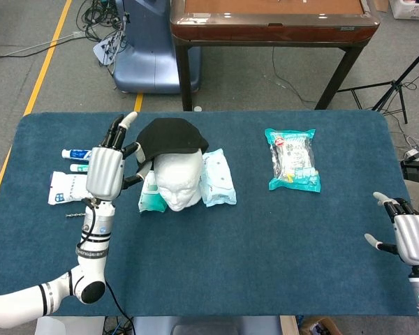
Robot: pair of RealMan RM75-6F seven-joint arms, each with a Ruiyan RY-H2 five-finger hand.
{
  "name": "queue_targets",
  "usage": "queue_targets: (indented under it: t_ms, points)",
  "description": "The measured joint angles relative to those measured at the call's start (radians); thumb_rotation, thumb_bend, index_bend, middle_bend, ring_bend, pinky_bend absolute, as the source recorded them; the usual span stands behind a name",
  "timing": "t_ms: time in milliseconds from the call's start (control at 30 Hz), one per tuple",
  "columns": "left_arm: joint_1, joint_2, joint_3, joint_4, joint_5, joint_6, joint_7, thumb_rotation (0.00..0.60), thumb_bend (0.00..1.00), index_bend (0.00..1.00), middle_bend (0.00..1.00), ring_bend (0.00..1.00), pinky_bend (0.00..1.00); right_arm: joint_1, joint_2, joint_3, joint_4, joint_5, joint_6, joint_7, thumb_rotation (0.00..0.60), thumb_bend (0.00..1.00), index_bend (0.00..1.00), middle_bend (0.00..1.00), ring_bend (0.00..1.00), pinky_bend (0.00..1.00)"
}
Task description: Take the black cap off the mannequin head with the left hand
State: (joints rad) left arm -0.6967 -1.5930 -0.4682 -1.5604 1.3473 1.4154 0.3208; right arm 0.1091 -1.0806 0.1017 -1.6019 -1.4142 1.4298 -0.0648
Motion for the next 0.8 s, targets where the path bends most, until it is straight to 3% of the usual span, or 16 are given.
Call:
queue_targets:
  t_ms: [300, 800]
  points:
    - [-0.018, 0.027, -0.042, 0.070, -0.055, -0.003, -0.019, 0.600, 0.28, 0.67, 0.09, 0.06, 0.30, 0.002, -0.002, 0.000, 0.000, 0.002, -0.003, -0.004, 0.600, 0.13, 0.20, 0.33, 0.23, 0.50]
    - [-0.038, 0.060, -0.024, 0.216, -0.049, -0.009, -0.085, 0.600, 0.28, 0.67, 0.09, 0.06, 0.30, 0.003, -0.003, -0.001, -0.001, 0.003, -0.006, -0.010, 0.600, 0.13, 0.20, 0.33, 0.23, 0.50]
